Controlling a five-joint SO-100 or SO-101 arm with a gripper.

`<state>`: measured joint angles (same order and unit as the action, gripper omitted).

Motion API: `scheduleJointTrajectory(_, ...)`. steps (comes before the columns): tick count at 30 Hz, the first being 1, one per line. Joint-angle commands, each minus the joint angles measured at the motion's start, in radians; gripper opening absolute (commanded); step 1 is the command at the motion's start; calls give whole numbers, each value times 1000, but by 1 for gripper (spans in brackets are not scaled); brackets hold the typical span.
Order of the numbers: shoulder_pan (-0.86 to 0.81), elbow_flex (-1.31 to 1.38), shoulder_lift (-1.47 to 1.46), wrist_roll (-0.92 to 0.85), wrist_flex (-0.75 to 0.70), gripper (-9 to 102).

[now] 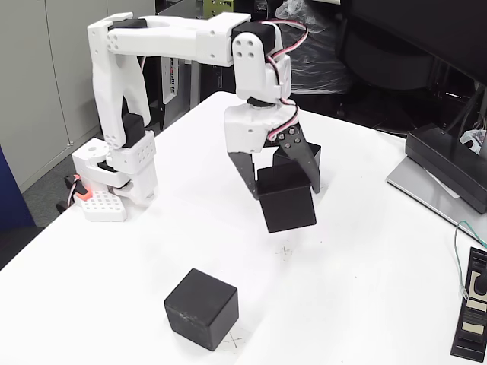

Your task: Stack the 3 blocks

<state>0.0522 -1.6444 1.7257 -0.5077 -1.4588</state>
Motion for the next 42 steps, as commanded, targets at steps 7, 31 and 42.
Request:
scheduleJointTrajectory(7,241,262,12,5,-126,-1)
scheduleJointTrajectory(31,560,216,-107,121,-117,-1)
scheduleJointTrajectory(42,566,216,-155,127,-117,0)
